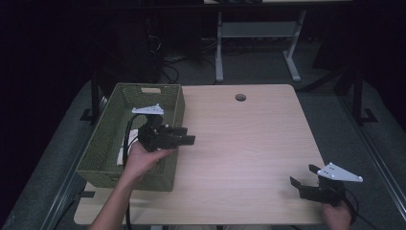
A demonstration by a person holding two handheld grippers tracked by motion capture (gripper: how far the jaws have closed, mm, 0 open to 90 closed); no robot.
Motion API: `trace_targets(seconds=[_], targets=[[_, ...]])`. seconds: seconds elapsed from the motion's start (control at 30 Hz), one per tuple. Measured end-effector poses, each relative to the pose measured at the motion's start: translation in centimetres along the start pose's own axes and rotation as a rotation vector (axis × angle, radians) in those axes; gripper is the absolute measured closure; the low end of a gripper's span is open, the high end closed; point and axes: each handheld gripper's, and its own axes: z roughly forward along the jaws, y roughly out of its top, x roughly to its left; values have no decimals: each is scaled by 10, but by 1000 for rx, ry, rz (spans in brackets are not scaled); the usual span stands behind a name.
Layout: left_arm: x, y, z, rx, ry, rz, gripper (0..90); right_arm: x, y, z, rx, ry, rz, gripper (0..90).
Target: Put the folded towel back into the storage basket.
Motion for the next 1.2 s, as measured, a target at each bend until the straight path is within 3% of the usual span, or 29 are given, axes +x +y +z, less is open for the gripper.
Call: trace_targets(seconds=[0.23, 0.47, 0.87, 1.2], targets=[[-4, 2, 13, 31, -12, 21, 396, -1, -1, -1, 2, -5, 3, 136], [-9, 1, 22, 27, -15, 27, 396, -1, -2, -2, 7, 3, 10, 136], [-29, 2, 50, 60, -53, 66, 393, 3, 0, -4, 0, 1, -13, 136], [-40, -1, 73, 84, -74, 82, 384, -1, 0, -9, -23, -13, 10, 136]])
